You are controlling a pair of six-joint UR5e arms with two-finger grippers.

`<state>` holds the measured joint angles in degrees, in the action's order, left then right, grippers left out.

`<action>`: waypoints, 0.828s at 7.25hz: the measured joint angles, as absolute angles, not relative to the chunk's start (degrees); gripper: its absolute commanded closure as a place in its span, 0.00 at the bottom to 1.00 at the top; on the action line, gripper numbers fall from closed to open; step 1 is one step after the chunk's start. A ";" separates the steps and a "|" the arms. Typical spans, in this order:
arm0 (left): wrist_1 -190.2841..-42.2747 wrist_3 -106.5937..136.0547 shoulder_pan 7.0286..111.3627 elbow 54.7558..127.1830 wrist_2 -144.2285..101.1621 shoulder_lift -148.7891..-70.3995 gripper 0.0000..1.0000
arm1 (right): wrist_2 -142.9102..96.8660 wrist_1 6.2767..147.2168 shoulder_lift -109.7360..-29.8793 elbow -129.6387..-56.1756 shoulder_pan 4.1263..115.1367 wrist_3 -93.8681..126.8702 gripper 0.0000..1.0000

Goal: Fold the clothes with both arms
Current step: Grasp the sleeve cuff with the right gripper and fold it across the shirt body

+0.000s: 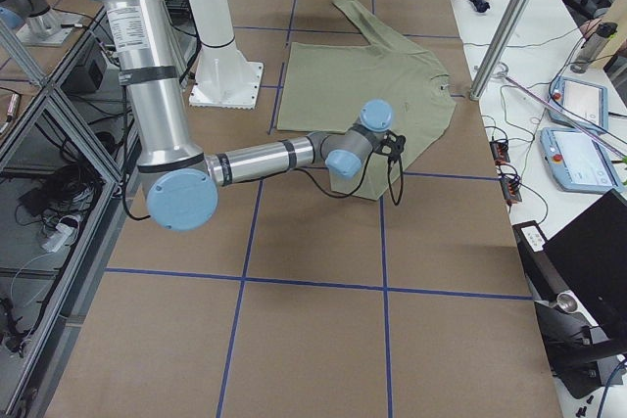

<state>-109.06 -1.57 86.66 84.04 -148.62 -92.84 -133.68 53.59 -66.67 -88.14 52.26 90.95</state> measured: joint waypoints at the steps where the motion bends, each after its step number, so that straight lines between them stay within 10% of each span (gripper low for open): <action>1: -109.07 -1.53 86.66 84.16 -148.65 -92.84 0.00 | -129.60 58.62 -58.62 -87.00 49.31 94.92 1.00; 6: -108.99 -1.57 86.66 83.71 -151.58 -92.61 0.00 | -104.66 63.32 -27.89 -66.82 33.95 101.21 1.00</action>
